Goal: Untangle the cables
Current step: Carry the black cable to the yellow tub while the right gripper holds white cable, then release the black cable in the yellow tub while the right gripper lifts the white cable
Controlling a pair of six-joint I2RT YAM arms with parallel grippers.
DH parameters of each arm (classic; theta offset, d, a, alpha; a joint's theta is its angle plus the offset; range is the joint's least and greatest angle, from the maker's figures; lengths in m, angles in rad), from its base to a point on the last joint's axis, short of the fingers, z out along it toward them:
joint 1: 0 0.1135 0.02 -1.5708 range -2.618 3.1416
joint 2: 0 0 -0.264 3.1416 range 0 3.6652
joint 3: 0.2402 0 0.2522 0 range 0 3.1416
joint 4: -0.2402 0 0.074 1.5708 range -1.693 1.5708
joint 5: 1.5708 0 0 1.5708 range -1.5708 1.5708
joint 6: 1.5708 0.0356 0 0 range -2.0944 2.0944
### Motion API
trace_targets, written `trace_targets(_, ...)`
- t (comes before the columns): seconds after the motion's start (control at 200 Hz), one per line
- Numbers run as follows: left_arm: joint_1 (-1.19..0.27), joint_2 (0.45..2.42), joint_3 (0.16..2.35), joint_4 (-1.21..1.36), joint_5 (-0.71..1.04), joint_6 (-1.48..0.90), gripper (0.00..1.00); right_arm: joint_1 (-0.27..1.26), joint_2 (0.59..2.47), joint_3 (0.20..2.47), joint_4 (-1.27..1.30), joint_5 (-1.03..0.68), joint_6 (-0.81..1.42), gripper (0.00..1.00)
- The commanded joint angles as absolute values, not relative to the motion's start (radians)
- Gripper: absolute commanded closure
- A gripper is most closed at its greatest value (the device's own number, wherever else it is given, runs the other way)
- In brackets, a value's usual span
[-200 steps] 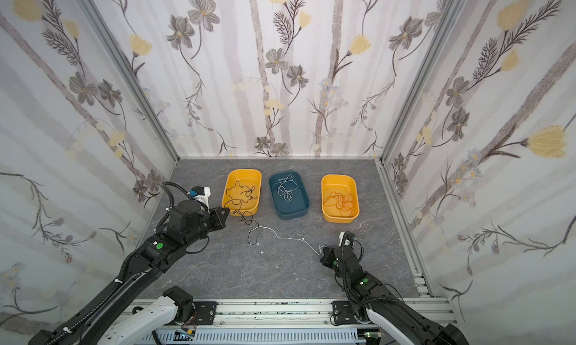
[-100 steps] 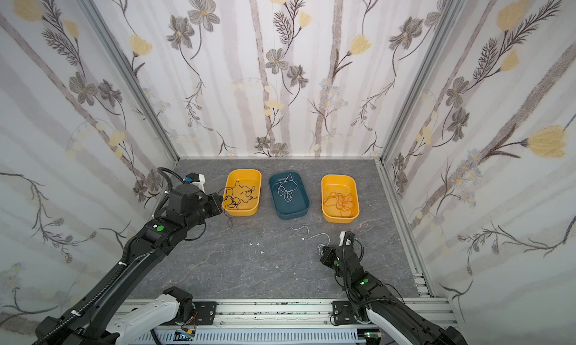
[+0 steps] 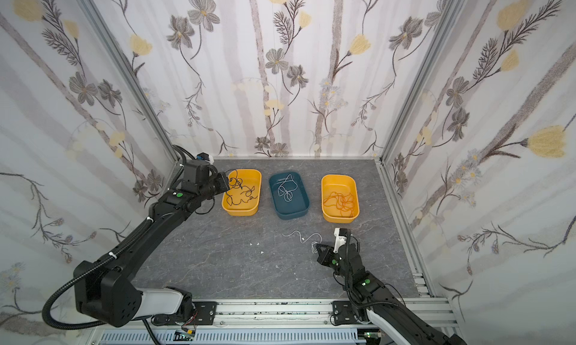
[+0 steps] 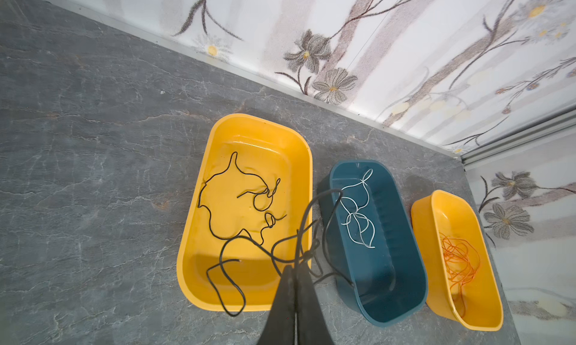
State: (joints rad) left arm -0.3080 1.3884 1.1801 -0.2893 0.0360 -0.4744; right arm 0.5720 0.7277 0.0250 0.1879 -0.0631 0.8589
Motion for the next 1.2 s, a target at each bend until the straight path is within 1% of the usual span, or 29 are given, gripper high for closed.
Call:
trace_targets(0.0,-0.296,1.463,1.216,-0.216,0.084,-0.482,1.00,0.573,0.697,0.037,0.171,-0.078,0.848,1.00)
trace_targets(0.105,-0.297,1.537,1.248,-0.193,0.102,-0.488,1.00,0.572,0.679,0.043,0.158,-0.075,0.847,1.00)
trace_targets(0.435,-0.285,1.757,1.319,-0.219,0.017,-0.505,1.00,0.573,0.690,0.058,0.152,-0.089,0.835,1.00)
trace_targets(0.525,-0.286,1.797,1.329,-0.238,0.004,-0.512,0.88,0.573,0.689,0.071,0.144,-0.098,0.827,1.00)
trace_targets(0.595,-0.286,1.816,1.335,-0.247,0.015,-0.514,0.80,0.574,0.687,0.081,0.136,-0.102,0.821,1.00)
trace_targets(0.67,-0.286,1.816,1.333,-0.256,0.014,-0.517,0.65,0.574,0.687,0.092,0.132,-0.104,0.815,1.00)
trace_targets(0.769,-0.285,1.804,1.333,-0.265,0.010,-0.504,0.52,0.575,0.695,0.103,0.135,-0.109,0.810,1.00)
trace_targets(0.889,-0.285,1.780,1.341,-0.287,0.017,-0.484,0.46,0.574,0.708,0.113,0.148,-0.123,0.808,1.00)
trace_targets(1.124,-0.294,1.670,1.273,-0.280,0.091,-0.482,0.45,0.575,0.725,0.141,0.159,-0.146,0.806,1.00)
trace_targets(1.194,-0.299,1.624,1.232,-0.273,0.106,-0.481,0.44,0.575,0.728,0.167,0.155,-0.178,0.798,1.00)
